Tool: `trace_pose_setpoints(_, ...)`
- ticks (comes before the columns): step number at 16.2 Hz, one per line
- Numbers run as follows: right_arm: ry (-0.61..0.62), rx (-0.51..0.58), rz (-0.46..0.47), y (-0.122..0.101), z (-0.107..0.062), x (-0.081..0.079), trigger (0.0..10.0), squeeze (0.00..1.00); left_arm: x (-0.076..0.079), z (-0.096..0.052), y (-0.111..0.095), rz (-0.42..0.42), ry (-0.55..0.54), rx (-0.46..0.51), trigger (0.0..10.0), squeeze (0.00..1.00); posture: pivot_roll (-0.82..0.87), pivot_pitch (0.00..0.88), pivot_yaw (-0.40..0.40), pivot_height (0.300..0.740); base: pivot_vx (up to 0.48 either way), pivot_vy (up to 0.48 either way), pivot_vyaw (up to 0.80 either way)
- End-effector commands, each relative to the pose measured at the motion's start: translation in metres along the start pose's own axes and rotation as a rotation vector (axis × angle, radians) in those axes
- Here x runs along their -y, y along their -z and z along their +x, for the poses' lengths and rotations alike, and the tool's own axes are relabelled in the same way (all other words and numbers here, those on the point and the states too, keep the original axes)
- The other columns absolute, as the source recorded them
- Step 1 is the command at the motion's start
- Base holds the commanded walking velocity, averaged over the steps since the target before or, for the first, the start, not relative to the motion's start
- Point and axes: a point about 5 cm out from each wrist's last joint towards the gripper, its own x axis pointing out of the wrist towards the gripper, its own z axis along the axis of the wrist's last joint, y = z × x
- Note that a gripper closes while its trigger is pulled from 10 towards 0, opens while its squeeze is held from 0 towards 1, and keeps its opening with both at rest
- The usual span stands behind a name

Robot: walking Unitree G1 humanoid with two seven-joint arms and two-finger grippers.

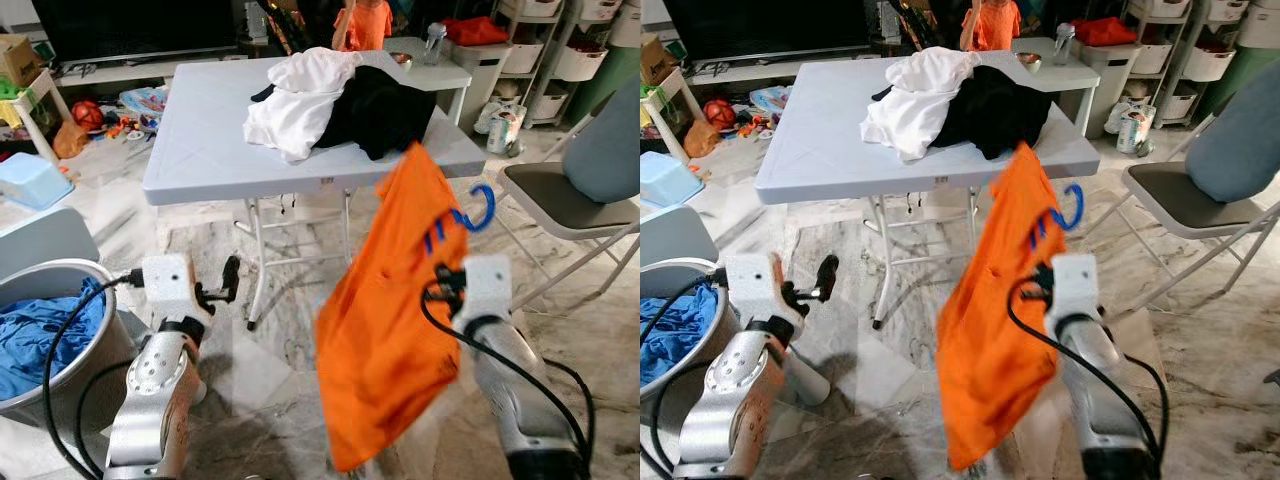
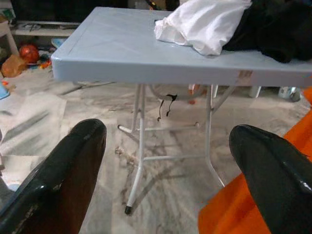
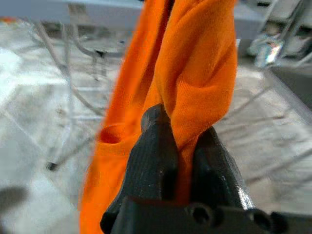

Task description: Hang hanger

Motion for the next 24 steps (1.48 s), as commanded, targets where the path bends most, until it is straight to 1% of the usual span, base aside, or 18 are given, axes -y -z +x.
trace_pose_setpoints(1, 0.046, 0.077, -0.065, -0.014, -0.002, 0.009, 10.0, 0.0, 0.0, -0.003, -0.003, 0.017, 0.003, 0.017, 10.0, 0.0, -0.09, 0.0, 0.011, 0.74, 0.0, 0.0, 0.0)
trace_pose_setpoints(2, 0.065, 0.078, -0.081, -0.013, -0.002, 0.014, 10.0, 0.0, 0.0, -0.004, -0.001, 0.017, 0.003, 0.014, 10.0, 0.0, -0.09, 0.0, 0.012, 0.74, 0.0, 0.0, 0.0)
trace_pose_setpoints(3, 0.099, 0.076, -0.072, -0.013, -0.002, 0.019, 10.0, 0.0, 0.002, -0.005, 0.0, 0.017, 0.014, 0.009, 10.0, 0.0, -0.09, 0.0, 0.014, 0.74, 0.0, 0.0, 0.0)
trace_pose_setpoints(5, 0.119, 0.074, -0.072, -0.013, -0.001, 0.022, 10.0, 0.0, 0.005, -0.004, 0.0, 0.008, 0.044, 0.004, 10.0, 0.0, -0.1, 0.0, 0.016, 0.74, 0.0, 0.0, 0.0)
trace_pose_setpoints(8, 0.101, 0.08, -0.057, -0.013, 0.0, 0.015, 10.0, 0.0, 0.008, -0.001, -0.003, -0.005, 0.059, 0.012, 10.0, 0.0, -0.1, 0.0, 0.016, 0.74, 0.0, 0.0, 0.0)
trace_pose_setpoints(9, 0.082, 0.084, -0.071, -0.014, 0.001, 0.01, 10.0, 0.0, 0.011, 0.0, -0.004, -0.017, 0.077, 0.01, 10.0, 0.0, -0.1, 0.0, 0.013, 0.74, 0.0, 0.0, 0.0)
trace_pose_setpoints(10, 0.072, 0.088, -0.077, -0.014, 0.0, 0.008, 10.0, 0.0, 0.011, 0.0, -0.004, -0.02, 0.086, 0.004, 10.0, 0.0, -0.1, 0.0, 0.013, 0.74, 0.0, 0.0, 0.0)
trace_pose_setpoints(11, 0.055, 0.089, -0.157, -0.015, 0.001, 0.003, 10.0, 0.0, 0.014, 0.0, -0.005, -0.036, 0.099, 0.007, 10.0, 0.0, -0.1, 0.0, 0.012, 0.74, 0.0, 0.0, 0.0)
trace_pose_setpoints(13, 0.015, 0.105, -0.151, -0.017, 0.001, -0.003, 10.0, 0.0, 0.018, 0.001, -0.004, -0.038, 0.106, 0.004, 10.0, 0.0, -0.1, 0.0, 0.013, 0.74, 0.0, 0.0, 0.74)
trace_pose_setpoints(14, -0.009, 0.109, -0.115, -0.019, 0.002, -0.007, 10.0, 0.0, 0.021, 0.002, -0.003, -0.036, 0.12, -0.006, 10.0, 0.0, -0.1, 0.0, 0.012, 0.74, 0.0, 0.0, 0.8)
trace_pose_setpoints(15, -0.038, 0.111, -0.096, -0.02, 0.002, -0.011, 10.0, 0.0, 0.023, 0.002, -0.002, -0.032, 0.128, -0.013, 10.0, 0.0, -0.1, 0.0, 0.012, 0.74, 0.0, 0.0, 0.8)
trace_pose_setpoints(16, -0.149, 0.115, -0.074, -0.025, 0.0, -0.024, 10.0, 0.0, 0.03, 0.005, 0.0, -0.007, 0.167, -0.021, 10.0, 0.0, -0.1, 0.0, 0.013, 0.74, 0.0, 0.0, 0.66)
trace_pose_setpoints(18, -0.319, 0.15, -0.1, -0.036, -0.007, -0.039, 10.0, 0.0, 0.04, 0.009, -0.001, 0.034, 0.234, -0.02, 10.0, 0.0, -0.11, 0.0, 0.016, 0.74, 0.0, 0.0, 0.7)
trace_pose_setpoints(19, -0.342, 0.154, -0.1, -0.038, -0.008, -0.041, 10.0, 0.0, 0.042, 0.009, -0.001, 0.045, 0.244, -0.026, 10.0, 0.0, -0.11, 0.0, 0.017, 0.74, 0.0, 0.0, 0.8)
trace_pose_setpoints(21, -0.436, 0.161, -0.098, -0.042, -0.011, -0.05, 10.0, 0.0, 0.057, 0.014, 0.002, 0.082, 0.338, -0.025, 10.0, 0.0, -0.12, 0.0, 0.017, 0.74, 0.0, 0.0, 0.74)
trace_pose_setpoints(22, -0.455, 0.163, -0.082, -0.044, -0.012, -0.052, 10.0, 0.0, 0.059, 0.016, 0.0, 0.094, 0.346, -0.018, 10.0, 0.0, -0.12, 0.0, 0.017, 0.74, 0.0, 0.0, 0.0)
trace_pose_setpoints(24, -0.558, 0.156, -0.112, -0.047, -0.022, -0.06, 10.0, 0.0, 0.063, 0.023, -0.001, 0.11, 0.356, -0.014, 10.0, 0.0, -0.13, 0.0, 0.019, 0.74, 0.0, 0.0, 0.0)
